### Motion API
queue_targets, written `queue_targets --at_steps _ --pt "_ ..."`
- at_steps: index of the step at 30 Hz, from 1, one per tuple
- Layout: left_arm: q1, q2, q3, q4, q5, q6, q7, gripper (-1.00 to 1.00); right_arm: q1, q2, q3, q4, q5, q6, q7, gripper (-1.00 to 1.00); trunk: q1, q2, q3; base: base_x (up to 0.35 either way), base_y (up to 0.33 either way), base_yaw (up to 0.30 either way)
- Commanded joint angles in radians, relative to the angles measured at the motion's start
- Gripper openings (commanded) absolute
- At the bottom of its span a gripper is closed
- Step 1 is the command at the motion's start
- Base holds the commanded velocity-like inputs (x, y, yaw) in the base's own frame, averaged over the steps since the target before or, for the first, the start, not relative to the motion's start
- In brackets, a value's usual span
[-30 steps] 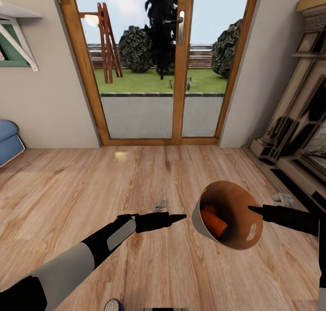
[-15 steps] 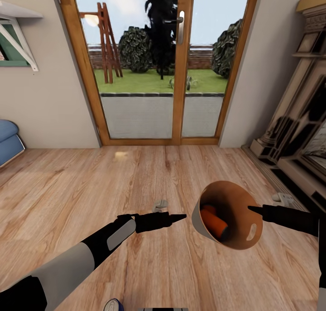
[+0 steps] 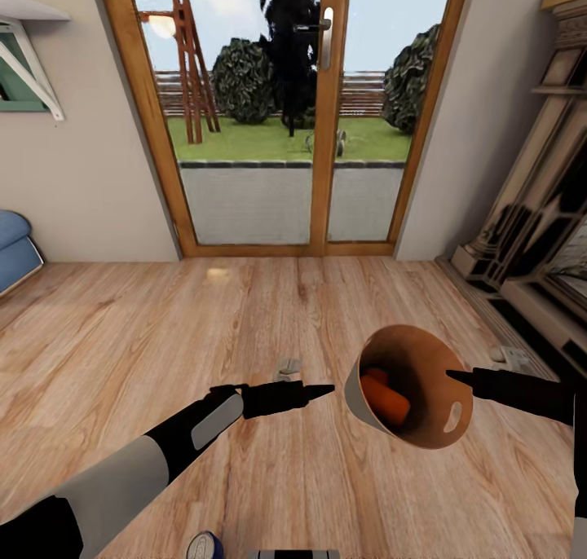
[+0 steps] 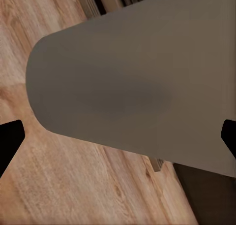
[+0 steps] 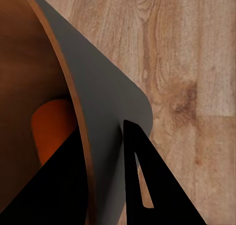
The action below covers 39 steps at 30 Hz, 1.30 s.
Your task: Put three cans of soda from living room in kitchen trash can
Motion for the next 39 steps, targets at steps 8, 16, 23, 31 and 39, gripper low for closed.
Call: queue_targets --at_steps 8,16,23,31,39 --pt "0.000 0.024 0.000 -0.003 -0.001 0.000 -0.001 1.00 0.000 0.000 0.000 0.000 -0.011 0.010 0.003 -1.00 0.000 0.000 -0.013 0.000 0.000 0.000" --pt "0.000 0.044 0.000 -0.005 -0.001 0.000 -0.002 1.00 0.000 0.000 0.001 0.000 -0.011 0.010 0.003 -1.00 0.000 0.000 -0.026 0.000 0.000 0.000" --pt "0.000 0.050 0.000 -0.005 -0.001 0.000 -0.002 1.00 0.000 0.000 0.001 0.000 -0.011 0.010 0.003 -1.00 0.000 0.000 -0.037 0.000 0.000 0.000" --pt "0.000 0.056 0.000 -0.005 -0.001 0.000 -0.002 1.00 0.000 0.001 0.004 0.001 -0.010 0.010 0.003 -1.00 0.000 0.000 -0.051 0.000 0.000 0.000" --pt "0.000 0.059 0.000 -0.003 -0.001 0.000 0.000 1.00 0.001 0.001 0.012 0.001 -0.009 0.010 0.003 -1.00 0.000 0.000 -0.064 0.000 0.000 0.000"
